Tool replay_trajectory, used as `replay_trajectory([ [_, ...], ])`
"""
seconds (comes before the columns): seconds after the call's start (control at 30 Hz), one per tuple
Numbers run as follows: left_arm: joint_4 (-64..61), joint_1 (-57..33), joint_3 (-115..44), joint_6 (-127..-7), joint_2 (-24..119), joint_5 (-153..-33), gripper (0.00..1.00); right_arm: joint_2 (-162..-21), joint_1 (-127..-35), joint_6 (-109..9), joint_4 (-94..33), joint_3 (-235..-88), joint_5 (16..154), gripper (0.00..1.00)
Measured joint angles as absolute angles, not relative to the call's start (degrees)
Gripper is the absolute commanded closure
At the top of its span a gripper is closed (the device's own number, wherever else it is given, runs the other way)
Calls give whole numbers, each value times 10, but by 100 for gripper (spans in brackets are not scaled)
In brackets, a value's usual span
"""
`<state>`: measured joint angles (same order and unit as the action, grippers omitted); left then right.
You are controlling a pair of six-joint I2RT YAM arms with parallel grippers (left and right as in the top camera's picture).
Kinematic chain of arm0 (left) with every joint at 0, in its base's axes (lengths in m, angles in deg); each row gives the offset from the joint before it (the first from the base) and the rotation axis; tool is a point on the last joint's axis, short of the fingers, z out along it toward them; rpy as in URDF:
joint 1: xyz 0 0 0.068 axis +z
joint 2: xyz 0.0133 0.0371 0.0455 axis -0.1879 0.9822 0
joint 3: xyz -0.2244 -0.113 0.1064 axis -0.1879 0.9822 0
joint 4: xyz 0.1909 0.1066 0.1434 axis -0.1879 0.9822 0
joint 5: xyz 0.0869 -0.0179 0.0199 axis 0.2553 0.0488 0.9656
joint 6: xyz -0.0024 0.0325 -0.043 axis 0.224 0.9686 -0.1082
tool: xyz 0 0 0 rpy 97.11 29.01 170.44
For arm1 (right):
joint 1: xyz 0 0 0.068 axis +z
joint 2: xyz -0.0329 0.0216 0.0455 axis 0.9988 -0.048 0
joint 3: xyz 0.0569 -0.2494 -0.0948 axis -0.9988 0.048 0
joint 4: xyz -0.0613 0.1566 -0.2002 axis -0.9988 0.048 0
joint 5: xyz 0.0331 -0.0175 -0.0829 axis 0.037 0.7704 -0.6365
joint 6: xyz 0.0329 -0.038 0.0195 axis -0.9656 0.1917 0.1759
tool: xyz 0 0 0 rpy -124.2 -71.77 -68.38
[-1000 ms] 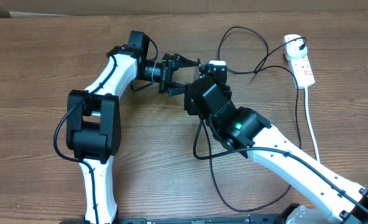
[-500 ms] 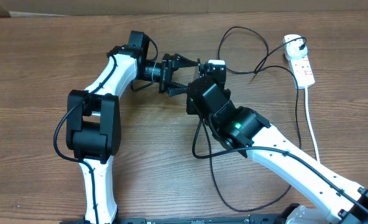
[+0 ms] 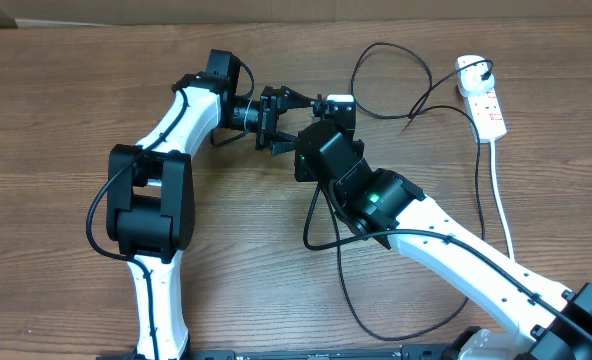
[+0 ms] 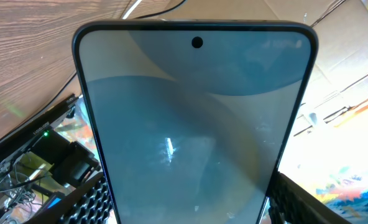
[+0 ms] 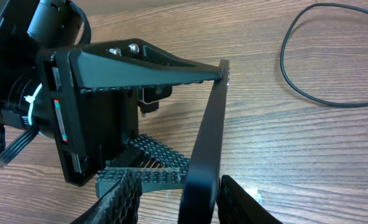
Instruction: Plug charger to phone and switch on socket
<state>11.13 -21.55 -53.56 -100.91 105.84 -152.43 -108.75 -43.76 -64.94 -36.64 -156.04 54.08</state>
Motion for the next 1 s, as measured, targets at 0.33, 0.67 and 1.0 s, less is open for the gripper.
replay_trajectory([
  [0.33,112,-215,-536,-1009,1058,-1524,45,-1087,-438,-642,-366,-1560,539,79],
  [0.67,111,-209,-536,-1005,1058,-1526,29,-1087,-441,-644,-363,-1560,533,93],
  [1.0,83,-210,-535,-977,1058,-1537,0,-1087,-441,-645,-362,-1560,546,96],
])
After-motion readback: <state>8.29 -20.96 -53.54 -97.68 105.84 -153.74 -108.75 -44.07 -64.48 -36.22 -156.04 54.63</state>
